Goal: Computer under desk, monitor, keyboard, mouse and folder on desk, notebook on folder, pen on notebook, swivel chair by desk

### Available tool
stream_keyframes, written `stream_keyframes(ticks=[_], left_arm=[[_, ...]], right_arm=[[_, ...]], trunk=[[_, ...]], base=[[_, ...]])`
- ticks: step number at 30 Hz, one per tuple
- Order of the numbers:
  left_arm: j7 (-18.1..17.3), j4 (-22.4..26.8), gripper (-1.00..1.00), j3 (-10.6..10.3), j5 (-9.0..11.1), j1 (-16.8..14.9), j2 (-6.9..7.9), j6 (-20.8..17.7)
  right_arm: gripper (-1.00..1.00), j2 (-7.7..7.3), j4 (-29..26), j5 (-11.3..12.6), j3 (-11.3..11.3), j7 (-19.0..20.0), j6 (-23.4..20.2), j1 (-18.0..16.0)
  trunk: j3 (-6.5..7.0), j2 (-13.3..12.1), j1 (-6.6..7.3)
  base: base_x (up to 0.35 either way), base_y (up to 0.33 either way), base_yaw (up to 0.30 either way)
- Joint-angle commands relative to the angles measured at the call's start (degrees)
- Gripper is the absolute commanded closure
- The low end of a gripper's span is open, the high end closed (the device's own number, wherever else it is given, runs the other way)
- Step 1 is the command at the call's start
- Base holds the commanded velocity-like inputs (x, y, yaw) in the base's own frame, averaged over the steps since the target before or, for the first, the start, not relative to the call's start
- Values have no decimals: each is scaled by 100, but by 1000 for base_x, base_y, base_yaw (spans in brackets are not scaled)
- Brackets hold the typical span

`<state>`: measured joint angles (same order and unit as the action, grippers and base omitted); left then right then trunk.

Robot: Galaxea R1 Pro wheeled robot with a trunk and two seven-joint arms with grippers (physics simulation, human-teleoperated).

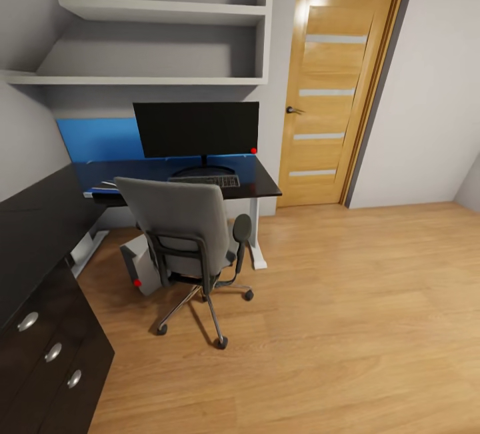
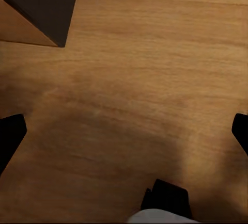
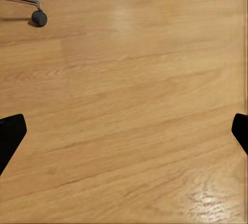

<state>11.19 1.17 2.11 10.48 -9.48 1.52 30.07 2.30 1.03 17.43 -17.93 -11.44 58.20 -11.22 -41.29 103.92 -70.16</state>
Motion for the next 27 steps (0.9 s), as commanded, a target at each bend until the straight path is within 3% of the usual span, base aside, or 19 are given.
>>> stream_keyframes(ticks=[1, 8, 9, 15, 19, 21, 24, 27], left_arm=[[-3, -3, -100, 9, -2, 45, 3, 89], [-146, -3, -100, 9, 2, 450, 71, 1038], [-328, -3, -100, 9, 6, 621, 88, 1602], [-383, -3, -100, 9, 6, 686, 88, 1739], [-384, -3, -100, 9, 6, 738, 106, 1739], [-383, -3, -100, 9, 6, 741, 108, 1739], [-380, -3, -100, 9, 6, 745, 117, 1739], [-371, -3, -100, 15, 8, 746, 123, 1734]], right_arm=[[-100, 0, 9, 29, -53, -39, 57, 15], [-100, -3, -30, 47, -52, -365, 180, 296], [-100, -8, -46, 49, -53, -499, 180, 386], [-100, -99, -46, 26, -74, -492, 180, 408], [-100, -480, -144, 1, -80, -399, 180, 410], [-100, -556, -215, 3, -80, -396, 180, 410], [-100, -627, -396, 23, -93, -400, 180, 410], [-100, -490, -198, 29, -84, -409, 165, 410]], trunk=[[14, -39, 23], [140, -320, 177], [158, -360, 199], [265, -601, 331], [337, -761, 419], [373, -841, 463], [427, -962, 528], [481, -1082, 594]], base=[[0, 0, 0], [0, 0, 0], [0, 0, 0], [0, 0, 0], [0, 0, 0], [0, 0, 0], [0, 0, 0], [0, 0, 0]])
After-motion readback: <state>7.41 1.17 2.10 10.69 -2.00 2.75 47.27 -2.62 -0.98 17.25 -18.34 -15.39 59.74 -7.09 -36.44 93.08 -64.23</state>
